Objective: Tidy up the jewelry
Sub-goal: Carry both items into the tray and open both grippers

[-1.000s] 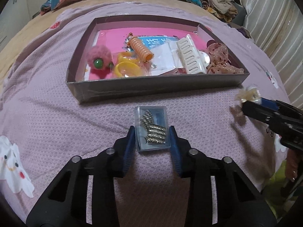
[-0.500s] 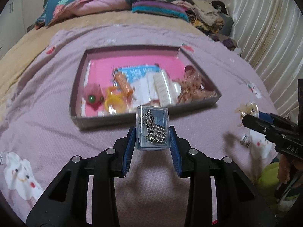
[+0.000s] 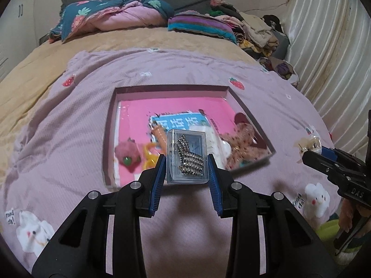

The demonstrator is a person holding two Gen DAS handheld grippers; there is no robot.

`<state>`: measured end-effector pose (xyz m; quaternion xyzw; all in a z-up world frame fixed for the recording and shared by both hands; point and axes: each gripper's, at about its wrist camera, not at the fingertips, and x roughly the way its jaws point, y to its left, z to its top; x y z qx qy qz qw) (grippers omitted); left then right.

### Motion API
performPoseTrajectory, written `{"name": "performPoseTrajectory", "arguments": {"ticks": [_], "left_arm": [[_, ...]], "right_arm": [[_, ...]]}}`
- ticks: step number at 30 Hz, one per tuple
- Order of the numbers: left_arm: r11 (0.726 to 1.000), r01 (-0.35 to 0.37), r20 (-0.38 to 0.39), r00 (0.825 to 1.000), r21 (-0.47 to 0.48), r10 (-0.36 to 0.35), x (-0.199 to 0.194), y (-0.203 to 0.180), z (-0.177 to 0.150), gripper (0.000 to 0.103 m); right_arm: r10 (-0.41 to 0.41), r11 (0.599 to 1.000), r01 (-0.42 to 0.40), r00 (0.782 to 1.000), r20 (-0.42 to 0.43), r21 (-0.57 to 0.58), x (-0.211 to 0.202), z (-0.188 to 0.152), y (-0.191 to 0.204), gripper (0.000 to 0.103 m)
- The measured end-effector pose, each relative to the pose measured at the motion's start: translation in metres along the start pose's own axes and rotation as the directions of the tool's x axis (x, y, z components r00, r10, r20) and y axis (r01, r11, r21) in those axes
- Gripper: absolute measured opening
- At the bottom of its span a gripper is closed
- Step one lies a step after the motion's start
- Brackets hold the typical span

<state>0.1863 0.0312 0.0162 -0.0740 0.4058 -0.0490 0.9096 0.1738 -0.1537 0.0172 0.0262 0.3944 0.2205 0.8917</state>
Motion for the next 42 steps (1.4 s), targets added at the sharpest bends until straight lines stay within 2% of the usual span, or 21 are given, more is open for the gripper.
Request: {"name": "performPoseTrajectory", "arguments": {"ticks": [4,11,17,18,20,23,28,32,42], "left_arm": [[1.0,-0.005,-0.022,1.0,-0.021,0.005,0.016,0.009,0.005,0.027],[0.999,-0.021,-0.071,0.997,-0.032,0.019,0.045,0.014,0.004,0.027],[0.999,-0.026,-0.091,0.996,-0.032,0.023,0.056,0.015,0.0,0.027],[0.999,-0.026,-0.092,0.995,-0.032,0.023,0.057,0.015,-0.001,0.027],[0.999,-0.031,-0.093,0.995,-0.032,0.028,0.057,0.015,-0.001,0.027],[0.999,-0.031,-0.087,0.996,-0.024,0.028,0.054,0.013,-0.001,0.03],[0.999,-0.032,-0.064,0.997,-0.013,0.031,0.039,0.007,0.0,0.047],[1.0,-0.03,-0.035,0.999,-0.007,0.03,0.021,0.0,0.0,0.055],[1.0,-0.026,0.042,0.999,0.005,0.025,-0.028,-0.014,-0.004,0.078]], "right_arm": [[0.006,1.0,-0.006,1.0,-0.022,-0.016,0.023,0.009,0.001,0.049],[-0.042,0.999,0.038,0.993,-0.107,-0.033,0.078,0.013,-0.003,0.049],[-0.064,0.997,0.058,0.989,-0.137,-0.047,0.096,0.01,0.0,0.05],[-0.06,0.998,0.054,0.989,-0.132,-0.044,0.095,0.009,0.0,0.051],[-0.06,0.998,0.056,0.991,-0.117,-0.031,0.09,0.008,-0.002,0.061],[-0.054,0.999,0.053,0.994,-0.1,-0.01,0.079,0.008,-0.005,0.065],[-0.057,0.998,0.057,0.997,-0.049,0.003,0.05,0.007,-0.006,0.073],[-0.067,0.998,0.067,0.998,-0.003,-0.004,0.024,0.004,-0.002,0.083],[-0.062,0.998,0.064,0.995,0.082,-0.028,-0.028,-0.004,0.011,0.092]]}}
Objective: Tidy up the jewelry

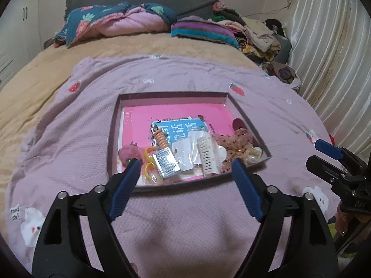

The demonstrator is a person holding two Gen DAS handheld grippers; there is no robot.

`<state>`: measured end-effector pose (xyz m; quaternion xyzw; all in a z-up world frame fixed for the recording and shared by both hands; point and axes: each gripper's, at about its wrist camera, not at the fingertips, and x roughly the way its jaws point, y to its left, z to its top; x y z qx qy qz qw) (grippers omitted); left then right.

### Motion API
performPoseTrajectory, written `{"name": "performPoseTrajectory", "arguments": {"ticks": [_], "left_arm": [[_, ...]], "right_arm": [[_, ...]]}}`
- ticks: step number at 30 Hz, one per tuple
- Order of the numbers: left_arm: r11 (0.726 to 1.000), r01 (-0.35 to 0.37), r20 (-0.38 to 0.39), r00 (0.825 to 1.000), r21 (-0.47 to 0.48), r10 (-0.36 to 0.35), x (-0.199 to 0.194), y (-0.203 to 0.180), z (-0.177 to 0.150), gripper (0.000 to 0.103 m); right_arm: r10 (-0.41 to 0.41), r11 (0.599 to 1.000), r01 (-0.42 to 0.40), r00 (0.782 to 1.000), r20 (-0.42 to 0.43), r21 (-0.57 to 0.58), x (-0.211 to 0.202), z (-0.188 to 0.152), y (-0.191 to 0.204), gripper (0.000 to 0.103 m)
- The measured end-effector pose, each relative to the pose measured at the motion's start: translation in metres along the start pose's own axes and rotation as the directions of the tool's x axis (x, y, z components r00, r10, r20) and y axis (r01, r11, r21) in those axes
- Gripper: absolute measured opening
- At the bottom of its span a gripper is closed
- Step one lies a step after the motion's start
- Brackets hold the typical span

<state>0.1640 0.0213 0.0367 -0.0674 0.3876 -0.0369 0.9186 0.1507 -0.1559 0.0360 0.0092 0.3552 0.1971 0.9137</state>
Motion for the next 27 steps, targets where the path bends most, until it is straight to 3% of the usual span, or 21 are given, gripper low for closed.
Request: {"name": "performPoseTrajectory", "arguments": {"ticks": [7,27], "left_arm": [[1.0,-0.005,0.028,1.0,0.005,0.005,-0.024,-0.005,-0.008,0.089],[1.0,-0.02,0.053,0.998,-0.011,0.02,-0.066,0.001,-0.036,0.094]], "right_arm": [[0.0,1.0,0.0,0.999,0.032,-0.007,-0.024,-0.003,0.006,0.094],[0.004,1.0,-0.003,0.998,0.066,-0.011,-0.061,-0.018,0.024,0.099]]}}
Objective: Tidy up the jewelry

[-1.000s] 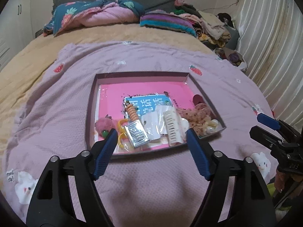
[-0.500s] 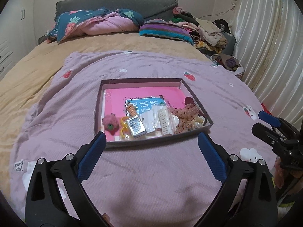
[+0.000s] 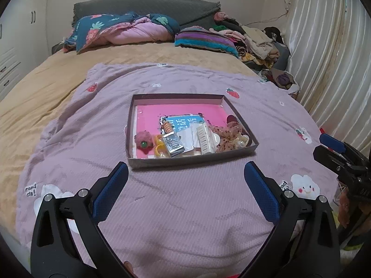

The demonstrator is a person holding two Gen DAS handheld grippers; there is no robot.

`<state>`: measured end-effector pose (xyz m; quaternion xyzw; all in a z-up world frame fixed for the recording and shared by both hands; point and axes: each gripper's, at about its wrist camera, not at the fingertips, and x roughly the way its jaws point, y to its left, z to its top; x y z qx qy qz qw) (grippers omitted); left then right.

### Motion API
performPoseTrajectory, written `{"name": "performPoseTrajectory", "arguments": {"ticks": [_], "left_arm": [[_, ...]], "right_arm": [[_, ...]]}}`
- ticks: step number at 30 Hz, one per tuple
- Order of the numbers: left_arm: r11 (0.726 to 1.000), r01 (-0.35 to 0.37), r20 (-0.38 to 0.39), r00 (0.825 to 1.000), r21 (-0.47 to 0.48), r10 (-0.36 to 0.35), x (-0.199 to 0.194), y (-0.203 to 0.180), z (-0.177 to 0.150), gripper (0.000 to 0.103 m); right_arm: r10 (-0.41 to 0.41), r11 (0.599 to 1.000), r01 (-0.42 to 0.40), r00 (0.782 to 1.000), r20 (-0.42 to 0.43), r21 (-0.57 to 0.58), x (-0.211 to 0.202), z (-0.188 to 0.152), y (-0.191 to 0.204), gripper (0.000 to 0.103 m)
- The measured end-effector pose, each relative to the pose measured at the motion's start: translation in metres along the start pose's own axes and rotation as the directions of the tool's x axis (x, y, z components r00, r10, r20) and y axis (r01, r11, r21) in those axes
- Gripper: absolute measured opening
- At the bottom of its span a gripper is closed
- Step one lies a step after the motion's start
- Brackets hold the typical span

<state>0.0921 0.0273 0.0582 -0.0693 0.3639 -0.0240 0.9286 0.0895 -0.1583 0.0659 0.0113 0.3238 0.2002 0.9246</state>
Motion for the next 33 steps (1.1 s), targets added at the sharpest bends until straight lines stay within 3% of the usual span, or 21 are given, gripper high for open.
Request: {"name": "performPoseTrajectory", "arguments": {"ticks": [18,27,33], "left_arm": [[1.0,-0.011,0.017,1.0,-0.014,0.011,-0.02,0.001,-0.031,0.094],[0.999,-0.026,0.007,1.0,-0.02,0.026,-0.013,0.005,-0.054,0.094],[0.999,-0.03,0.007,1.0,-0.021,0.03,-0.007,0.003,-0.067,0.094]], "right_arm": [[-0.015,1.0,0.015,1.0,0.015,0.0,-0.019,-0.016,0.01,0.099],[-0.017,1.0,0.017,1.0,-0.002,0.023,-0.014,-0.037,0.008,0.099],[-0.054,0.998,0.054,0.998,0.016,-0.023,-0.012,-0.048,0.012,0.099]]}}
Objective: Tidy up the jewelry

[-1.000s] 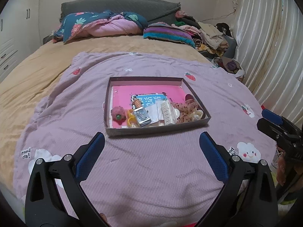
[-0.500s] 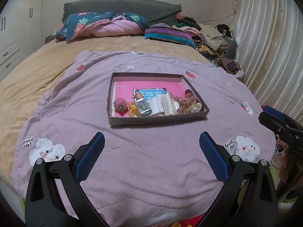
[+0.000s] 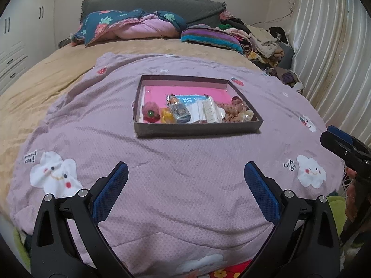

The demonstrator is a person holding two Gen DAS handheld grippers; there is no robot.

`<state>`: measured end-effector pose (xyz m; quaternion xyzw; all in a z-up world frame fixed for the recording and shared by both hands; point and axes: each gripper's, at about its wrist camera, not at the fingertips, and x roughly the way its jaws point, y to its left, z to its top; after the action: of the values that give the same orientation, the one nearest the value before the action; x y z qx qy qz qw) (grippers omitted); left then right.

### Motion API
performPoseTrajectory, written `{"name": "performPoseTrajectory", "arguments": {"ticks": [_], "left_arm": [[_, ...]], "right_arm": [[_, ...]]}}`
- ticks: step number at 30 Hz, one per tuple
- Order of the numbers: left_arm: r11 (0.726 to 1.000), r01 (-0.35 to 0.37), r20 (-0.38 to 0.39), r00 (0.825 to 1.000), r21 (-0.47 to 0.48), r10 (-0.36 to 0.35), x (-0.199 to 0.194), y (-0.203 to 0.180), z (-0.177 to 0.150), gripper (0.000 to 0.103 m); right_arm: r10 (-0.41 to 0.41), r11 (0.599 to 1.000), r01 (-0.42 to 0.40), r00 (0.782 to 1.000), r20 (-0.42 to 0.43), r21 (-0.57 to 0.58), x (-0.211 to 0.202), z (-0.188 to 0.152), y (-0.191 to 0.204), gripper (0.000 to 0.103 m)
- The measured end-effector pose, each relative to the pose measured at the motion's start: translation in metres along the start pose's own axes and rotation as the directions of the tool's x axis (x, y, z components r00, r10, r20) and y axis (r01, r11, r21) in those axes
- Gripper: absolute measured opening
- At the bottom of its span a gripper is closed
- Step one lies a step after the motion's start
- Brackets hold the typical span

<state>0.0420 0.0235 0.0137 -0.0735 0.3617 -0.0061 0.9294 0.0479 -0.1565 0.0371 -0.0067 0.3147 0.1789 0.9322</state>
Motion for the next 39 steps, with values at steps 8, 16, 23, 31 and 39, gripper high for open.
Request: {"name": "performPoseTrajectory", "arguments": {"ticks": [8,16,23,31,39], "left_arm": [[1.0,-0.007,0.01,1.0,0.007,0.007,0.004,0.0,-0.012,0.094],[1.0,-0.01,0.019,1.0,0.021,0.01,0.006,0.0,-0.022,0.094],[1.0,-0.014,0.01,1.0,0.005,0.013,0.012,0.001,-0.025,0.094],[1.0,-0.015,0.005,1.0,-0.007,0.015,0.022,0.001,-0.025,0.094],[1.0,-0.019,-0.002,1.0,-0.009,0.019,0.025,0.001,-0.025,0.094]], "right_arm": [[0.0,1.0,0.001,0.999,0.036,-0.024,-0.002,-0.013,0.006,0.099],[0.017,0.998,-0.014,0.998,0.057,-0.053,-0.001,-0.026,0.013,0.099],[-0.026,0.999,0.027,1.0,0.012,-0.044,0.018,-0.034,0.011,0.099],[-0.052,0.998,0.052,0.998,-0.03,-0.018,0.035,-0.044,0.005,0.099],[-0.042,0.999,0.042,0.999,-0.023,-0.023,0.037,-0.046,0.006,0.099]]}}
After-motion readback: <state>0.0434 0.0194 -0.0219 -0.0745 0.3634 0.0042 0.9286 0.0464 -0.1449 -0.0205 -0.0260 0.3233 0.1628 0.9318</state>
